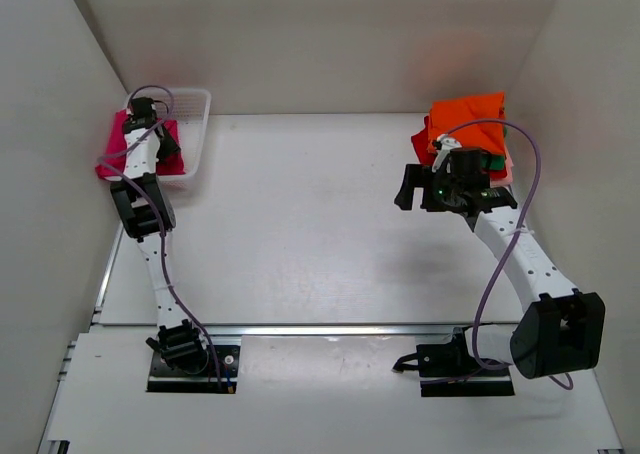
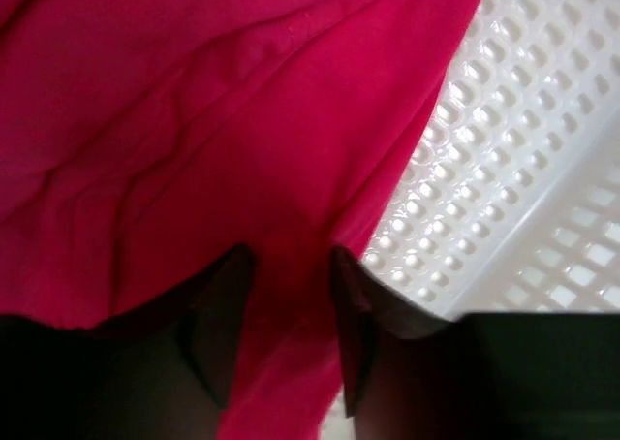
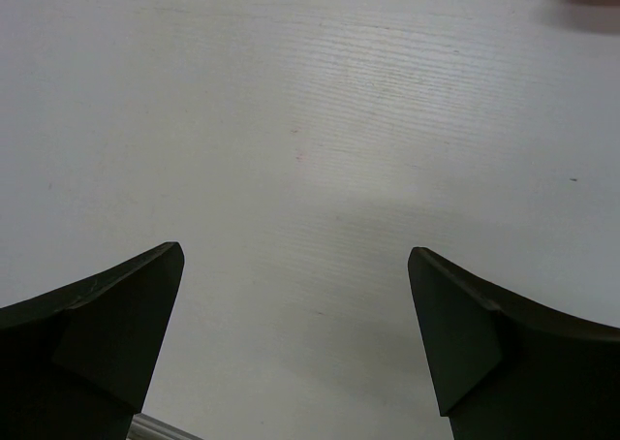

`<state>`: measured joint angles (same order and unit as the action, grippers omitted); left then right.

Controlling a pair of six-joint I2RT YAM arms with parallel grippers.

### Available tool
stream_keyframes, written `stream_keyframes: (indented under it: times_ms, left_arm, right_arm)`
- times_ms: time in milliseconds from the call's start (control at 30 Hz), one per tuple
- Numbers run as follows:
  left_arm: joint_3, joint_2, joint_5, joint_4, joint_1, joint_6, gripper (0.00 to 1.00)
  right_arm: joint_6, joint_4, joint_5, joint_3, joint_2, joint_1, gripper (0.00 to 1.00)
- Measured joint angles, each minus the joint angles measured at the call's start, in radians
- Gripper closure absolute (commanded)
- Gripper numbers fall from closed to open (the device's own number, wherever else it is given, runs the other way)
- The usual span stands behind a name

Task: Fold and stack the t-shirts
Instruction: Grab crumpled tshirt from bin with the left arm, then move the tshirt to the center of the board

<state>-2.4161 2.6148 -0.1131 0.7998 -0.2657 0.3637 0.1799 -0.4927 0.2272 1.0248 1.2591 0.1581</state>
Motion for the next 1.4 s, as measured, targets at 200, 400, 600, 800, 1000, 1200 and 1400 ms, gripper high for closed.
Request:
stream_keyframes:
  times_ms: [200, 400, 600, 800, 1000, 1200, 1400]
  left_arm:
    - [0.004, -0.002, 0.123, 0.005, -0.031, 0.027, 1.0]
    - [-0.055, -0.024, 0.107, 0.038, -0.027, 0.035, 1.0]
    - [0.185, -0.386, -0.086, -0.077, 0.076, -0.057, 1.0]
    - [0.225, -0.876, 0.145, -0.214, 0.297, -0.026, 1.0]
    - [0.521, -1.337, 0.457, -0.414, 0.307, 0.152, 1.0]
    - [0.937, -1.528, 0.592, -0.573, 0.348, 0.269, 1.0]
    - [1.442, -1.318, 0.646, -0.66, 0.381, 0.283, 0.43]
  right_arm:
    - [0.001, -0.015, 0.0, 0.0, -0.001, 0.011, 0.01]
    - [0.017, -0.015, 0.0, -0.001, -0.002, 0.05, 0.0]
    - [0.05, -0.008, 0.0, -0.044, -0.04, 0.101, 0.01]
    - [0.087, 0.011, -0.001, -0.153, -0.206, 0.074, 0.01]
    - [0.083, 0.015, 0.008, -0.242, -0.372, -0.063, 0.01]
    - [0.079, 0.023, 0.045, -0.276, -0.432, -0.118, 0.01]
    - [0.083, 0.063, 0.048, -0.32, -0.407, -0.032, 0.01]
